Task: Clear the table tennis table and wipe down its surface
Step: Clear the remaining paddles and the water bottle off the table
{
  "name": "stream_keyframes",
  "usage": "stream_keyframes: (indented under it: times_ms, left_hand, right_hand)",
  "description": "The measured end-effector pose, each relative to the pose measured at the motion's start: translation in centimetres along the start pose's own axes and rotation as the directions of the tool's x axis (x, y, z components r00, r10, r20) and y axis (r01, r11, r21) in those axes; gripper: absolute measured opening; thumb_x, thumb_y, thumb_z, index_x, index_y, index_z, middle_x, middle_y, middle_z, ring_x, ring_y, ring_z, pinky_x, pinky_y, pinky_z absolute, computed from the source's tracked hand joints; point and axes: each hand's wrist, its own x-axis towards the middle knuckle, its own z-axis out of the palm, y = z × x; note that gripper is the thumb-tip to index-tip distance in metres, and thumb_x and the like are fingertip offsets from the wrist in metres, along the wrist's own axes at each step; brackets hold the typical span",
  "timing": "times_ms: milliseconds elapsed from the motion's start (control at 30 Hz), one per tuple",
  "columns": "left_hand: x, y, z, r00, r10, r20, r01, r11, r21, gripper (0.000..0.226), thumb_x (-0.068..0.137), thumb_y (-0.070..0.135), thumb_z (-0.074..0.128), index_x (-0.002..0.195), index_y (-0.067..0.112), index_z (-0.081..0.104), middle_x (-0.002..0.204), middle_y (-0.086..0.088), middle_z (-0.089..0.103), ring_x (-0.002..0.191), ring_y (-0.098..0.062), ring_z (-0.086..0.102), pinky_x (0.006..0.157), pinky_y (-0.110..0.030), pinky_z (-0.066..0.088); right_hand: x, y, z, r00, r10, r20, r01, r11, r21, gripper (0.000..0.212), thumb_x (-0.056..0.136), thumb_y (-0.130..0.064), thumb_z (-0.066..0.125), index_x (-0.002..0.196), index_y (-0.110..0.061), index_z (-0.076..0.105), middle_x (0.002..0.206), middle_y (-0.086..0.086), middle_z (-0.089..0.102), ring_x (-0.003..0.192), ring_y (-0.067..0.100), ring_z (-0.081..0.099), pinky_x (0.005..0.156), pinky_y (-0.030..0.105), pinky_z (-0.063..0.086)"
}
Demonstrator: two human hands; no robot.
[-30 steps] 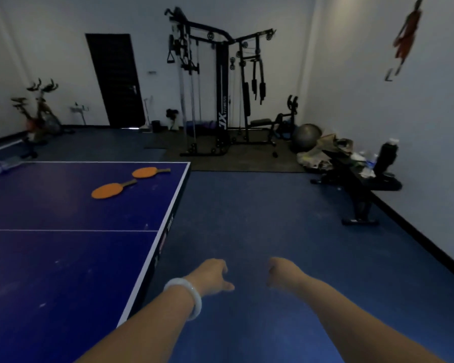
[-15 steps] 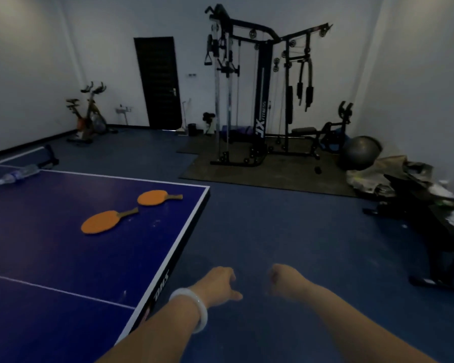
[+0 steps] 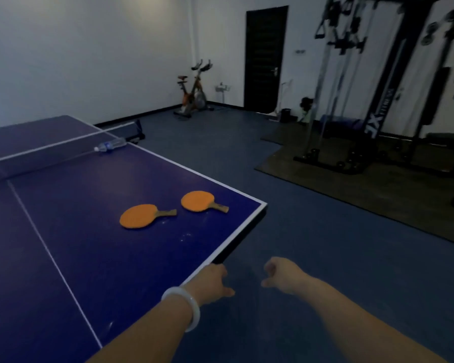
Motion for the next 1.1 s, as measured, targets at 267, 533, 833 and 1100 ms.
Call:
stream_keyframes:
  times_ms: [267, 533, 833, 1100]
  left_hand:
    - [13.1, -2.5, -6.5, 0.991, -0.124, -0.055, 0.120, 0.990, -0.069, 0.060, 0.091, 0.040, 0.065, 0.139, 0.012, 0.043, 0.137, -0.005, 0.046, 0.121, -0.020, 0.048, 0.101, -0.030, 0.043]
    - [21.6, -6.6, -10.7, 0.957, -0.282, -0.064, 0.273, 0.955, -0.119, 0.060, 0.091, 0.041, 0.065, 0.138, 0.014, 0.041, 0.136, -0.006, 0.042, 0.121, -0.022, 0.045, 0.103, -0.035, 0.043]
    - [28.5, -10.2, -11.7, 0.841, -0.527, -0.122, 0.472, 0.825, -0.311, 0.067, 0.090, 0.042, 0.065, 0.143, 0.015, 0.034, 0.140, -0.005, 0.036, 0.127, -0.021, 0.040, 0.106, -0.035, 0.041]
    - [32.4, -11.0, -11.2, 0.666, -0.743, -0.061, 0.641, 0.613, -0.463, 0.073, 0.089, 0.043, 0.066, 0.146, 0.018, 0.029, 0.147, -0.003, 0.029, 0.133, -0.020, 0.034, 0.110, -0.037, 0.038]
  right_hand:
    - [16.4, -4.0, -4.3, 0.991, -0.089, 0.098, 0.092, 0.995, -0.024, 0.023, 0.089, -0.022, 0.070, 0.105, -0.019, 0.053, 0.103, -0.008, 0.053, 0.091, 0.005, 0.051, 0.063, 0.010, 0.042]
    - [29.8, -8.1, -6.1, 0.977, -0.128, 0.172, 0.138, 0.989, -0.047, 0.050, 0.091, -0.029, 0.068, 0.133, -0.013, 0.047, 0.122, -0.001, 0.052, 0.107, 0.012, 0.051, 0.085, 0.020, 0.043]
    - [43.1, -10.0, -4.2, 0.949, -0.209, 0.235, 0.256, 0.948, -0.190, 0.072, 0.088, -0.040, 0.071, 0.145, -0.016, 0.035, 0.142, 0.007, 0.038, 0.129, 0.024, 0.039, 0.104, 0.037, 0.042]
    - [50.0, -11.1, -1.0, 0.908, -0.207, 0.363, 0.345, 0.862, -0.371, 0.063, 0.086, -0.045, 0.070, 0.133, -0.015, 0.040, 0.129, 0.004, 0.044, 0.118, 0.020, 0.045, 0.093, 0.031, 0.047]
